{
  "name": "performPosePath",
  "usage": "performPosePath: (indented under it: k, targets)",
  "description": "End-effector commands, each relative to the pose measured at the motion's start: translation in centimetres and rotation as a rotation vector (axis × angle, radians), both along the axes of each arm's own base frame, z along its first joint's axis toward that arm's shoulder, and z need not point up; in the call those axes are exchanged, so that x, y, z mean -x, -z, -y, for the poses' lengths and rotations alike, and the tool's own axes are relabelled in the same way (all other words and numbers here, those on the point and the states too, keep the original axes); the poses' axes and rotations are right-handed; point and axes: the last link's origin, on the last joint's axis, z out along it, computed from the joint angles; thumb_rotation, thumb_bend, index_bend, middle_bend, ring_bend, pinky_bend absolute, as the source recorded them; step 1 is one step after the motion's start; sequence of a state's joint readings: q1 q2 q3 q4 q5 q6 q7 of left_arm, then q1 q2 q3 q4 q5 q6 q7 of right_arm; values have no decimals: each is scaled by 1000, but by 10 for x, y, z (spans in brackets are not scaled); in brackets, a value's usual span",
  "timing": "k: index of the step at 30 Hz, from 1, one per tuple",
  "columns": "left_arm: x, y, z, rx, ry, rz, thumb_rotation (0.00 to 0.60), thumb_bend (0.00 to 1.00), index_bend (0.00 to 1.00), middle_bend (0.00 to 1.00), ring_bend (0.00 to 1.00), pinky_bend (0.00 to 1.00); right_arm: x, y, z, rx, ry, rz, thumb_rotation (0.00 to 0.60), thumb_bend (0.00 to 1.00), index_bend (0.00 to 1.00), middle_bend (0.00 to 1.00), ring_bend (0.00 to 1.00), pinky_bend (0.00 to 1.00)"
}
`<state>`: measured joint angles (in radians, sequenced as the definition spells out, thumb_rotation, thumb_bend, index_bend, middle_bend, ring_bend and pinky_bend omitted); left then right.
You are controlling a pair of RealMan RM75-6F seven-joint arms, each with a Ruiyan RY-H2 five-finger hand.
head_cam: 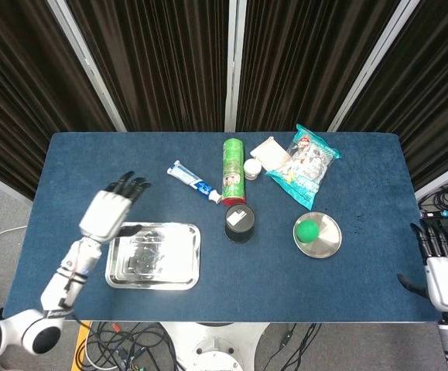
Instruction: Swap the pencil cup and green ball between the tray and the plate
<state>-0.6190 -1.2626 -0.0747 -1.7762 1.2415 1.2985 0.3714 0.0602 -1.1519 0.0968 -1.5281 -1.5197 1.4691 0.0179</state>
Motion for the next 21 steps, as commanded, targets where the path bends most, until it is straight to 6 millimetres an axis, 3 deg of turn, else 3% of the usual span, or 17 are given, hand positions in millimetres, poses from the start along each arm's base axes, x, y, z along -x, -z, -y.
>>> performPosePath:
  k: [1,6,10,21]
  targets:
    - [61,-24,37,-87,-120,-31,600,125,163,130,58,296,-24,7,22,-54,-58,-28,600,71,0,0,0,0]
    - [90,-34,65,-141,-175,-21,600,124,163,130,58,282,-49,24,53,-150,-73,-10,600,71,0,0,0,0]
    - [102,-39,79,-179,-186,-57,600,118,163,129,58,274,-57,36,74,-183,-75,-39,600,70,0,10,0,15]
    - [125,-37,100,-228,-199,-7,600,91,163,129,58,270,-78,74,112,-346,-43,-41,600,70,0,31,0,77]
